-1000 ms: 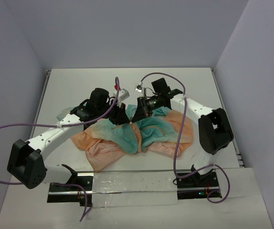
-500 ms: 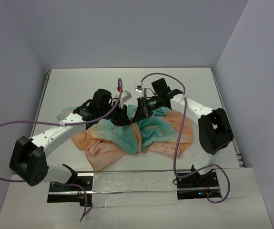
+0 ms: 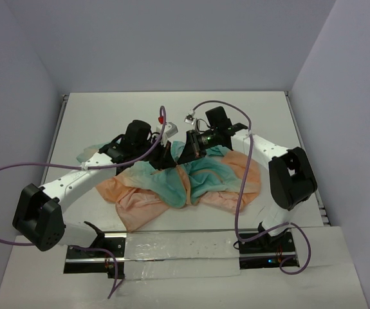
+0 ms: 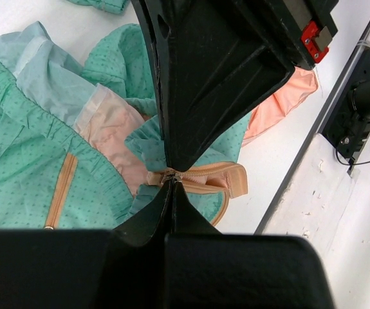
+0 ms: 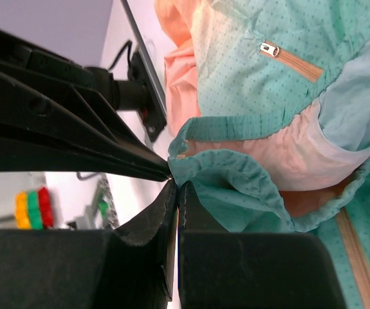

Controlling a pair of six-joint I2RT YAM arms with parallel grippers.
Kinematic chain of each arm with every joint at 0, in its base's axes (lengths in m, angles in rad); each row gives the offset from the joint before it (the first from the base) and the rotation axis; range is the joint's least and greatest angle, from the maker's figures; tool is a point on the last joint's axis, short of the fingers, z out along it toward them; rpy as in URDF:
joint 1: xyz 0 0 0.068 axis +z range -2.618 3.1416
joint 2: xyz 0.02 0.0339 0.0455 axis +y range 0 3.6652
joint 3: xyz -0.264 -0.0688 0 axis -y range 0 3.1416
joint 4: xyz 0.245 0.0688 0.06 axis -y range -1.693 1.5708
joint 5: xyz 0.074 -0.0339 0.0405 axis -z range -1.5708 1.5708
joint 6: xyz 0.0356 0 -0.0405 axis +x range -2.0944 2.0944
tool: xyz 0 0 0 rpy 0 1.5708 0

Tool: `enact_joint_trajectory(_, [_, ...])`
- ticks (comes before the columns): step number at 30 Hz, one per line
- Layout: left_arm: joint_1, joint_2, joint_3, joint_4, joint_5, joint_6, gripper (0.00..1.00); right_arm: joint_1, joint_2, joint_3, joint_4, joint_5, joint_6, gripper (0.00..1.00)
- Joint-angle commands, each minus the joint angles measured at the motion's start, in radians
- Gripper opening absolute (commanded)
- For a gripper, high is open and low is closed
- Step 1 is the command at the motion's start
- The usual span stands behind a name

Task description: Zip up the jacket

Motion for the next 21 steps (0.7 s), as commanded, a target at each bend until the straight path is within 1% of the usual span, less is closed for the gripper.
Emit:
enact_joint_trajectory(1, [-0.030,0.010,0.050,-0.007,0.031,0.016,0.00,-0.003,-0.085,-0.040,0.222,0.029,0.157,0.00])
enact_joint_trajectory(3, [-0.042,0.029,0.061,-0.018,0.044,0.021,0.00,0.001,-0.101,-0.050,0.254,0.038,0.180,0.00])
enact_joint_trajectory(6, [-0.063,0.054,0.080,-0.033,0.046,0.029,0.00,0.019,-0.120,-0.043,0.251,0.062,0.177,0.00])
enact_joint_trajectory(9, [-0.086,0.072,0.102,-0.049,0.055,0.033,0.00,0.028,-0.147,-0.036,0.252,0.119,0.186,0.00])
enact_joint_trajectory(15, [-0.139,0.075,0.131,-0.072,0.034,0.029,0.00,0.028,-0.182,0.006,0.236,0.300,0.228,0.00])
enact_joint_trajectory(18, [-0.169,0.074,0.140,-0.081,0.010,0.027,0.00,0.028,-0.194,0.029,0.251,0.393,0.273,0.00])
enact_joint_trajectory(21, [-0.187,0.075,0.147,-0.090,-0.010,0.023,0.00,0.028,-0.203,0.041,0.278,0.451,0.319,0.00])
